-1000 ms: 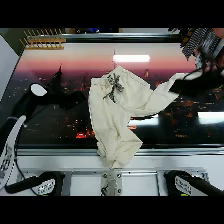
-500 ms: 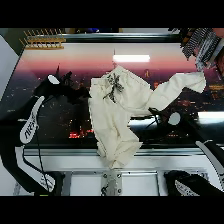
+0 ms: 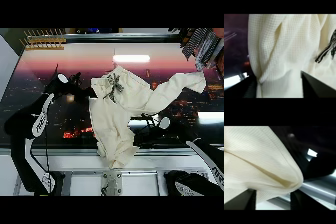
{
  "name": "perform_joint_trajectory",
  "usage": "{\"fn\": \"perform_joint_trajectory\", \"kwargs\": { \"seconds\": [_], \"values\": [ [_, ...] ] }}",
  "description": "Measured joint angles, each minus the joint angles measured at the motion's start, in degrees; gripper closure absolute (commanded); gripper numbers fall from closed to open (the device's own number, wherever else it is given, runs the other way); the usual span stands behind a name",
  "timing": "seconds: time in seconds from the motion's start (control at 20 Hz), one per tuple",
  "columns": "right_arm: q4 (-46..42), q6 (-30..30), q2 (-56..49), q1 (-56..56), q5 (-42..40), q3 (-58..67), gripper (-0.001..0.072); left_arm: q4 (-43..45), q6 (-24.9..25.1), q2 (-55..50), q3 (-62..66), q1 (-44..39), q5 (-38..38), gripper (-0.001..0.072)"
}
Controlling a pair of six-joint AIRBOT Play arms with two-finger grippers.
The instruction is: Fold the clothes and pants, and hang the long-sleeved shirts on hangers.
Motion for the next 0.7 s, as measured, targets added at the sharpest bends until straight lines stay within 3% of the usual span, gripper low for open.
{"fn": "perform_joint_trajectory", "kwargs": {
  "seconds": [0.05,0.2,0.35,0.5,0.7],
  "values": [
    [0.15,0.0,-0.07,0.0,-0.7,0.04,0.0683,0.72,-0.22,-0.42,0.26,-0.35,0.0,0.0689],
    [0.22,0.0,1.07,-1.31,0.15,1.46,0.0684,0.37,-0.35,0.61,0.92,-0.11,-0.37,0.069],
    [-6.23,0.55,5.11,-6.08,5.84,6.49,0.0684,1.03,-0.37,5.27,0.98,3.21,-0.9,0.069],
    [-17.29,2.86,11.43,-13.35,13.77,14.88,0.0685,2.64,-0.11,14.64,-1.62,7.76,-1.7,0.069],
    [-24.61,4.74,18.4,-22.16,19.56,26.71,0.0685,4.5,1.86,32.48,-13.42,12.02,-2.51,0.069]
  ]
}}
